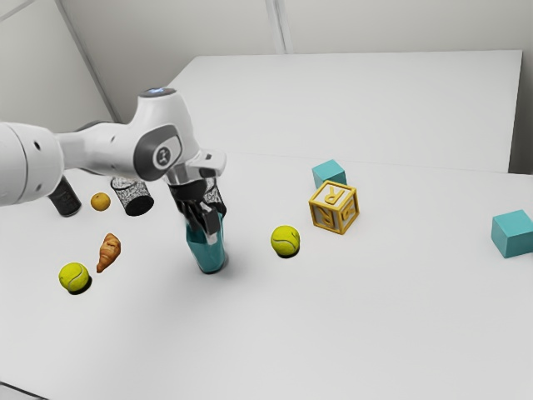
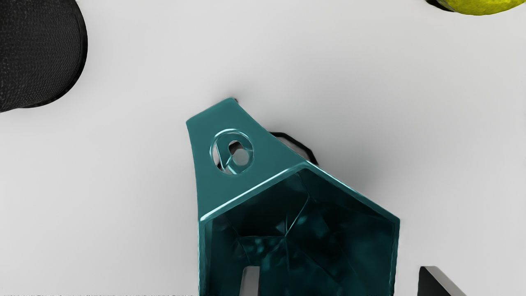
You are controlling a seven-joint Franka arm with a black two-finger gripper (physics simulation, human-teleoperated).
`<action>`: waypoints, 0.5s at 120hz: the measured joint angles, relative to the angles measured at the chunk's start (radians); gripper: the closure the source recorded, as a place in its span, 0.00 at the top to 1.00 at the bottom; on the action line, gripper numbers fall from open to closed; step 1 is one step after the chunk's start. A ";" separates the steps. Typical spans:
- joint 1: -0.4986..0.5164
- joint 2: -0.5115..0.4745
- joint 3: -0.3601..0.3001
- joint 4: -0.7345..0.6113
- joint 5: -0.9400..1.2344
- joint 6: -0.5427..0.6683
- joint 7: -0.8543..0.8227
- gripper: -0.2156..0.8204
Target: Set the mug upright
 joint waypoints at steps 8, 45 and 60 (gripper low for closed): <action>-0.003 -0.022 -0.005 0.007 0.000 -0.003 -0.004 0.62; 0.004 -0.032 -0.024 0.145 -0.005 -0.057 -0.059 0.75; -0.001 -0.020 -0.026 0.270 0.002 -0.141 -0.127 0.77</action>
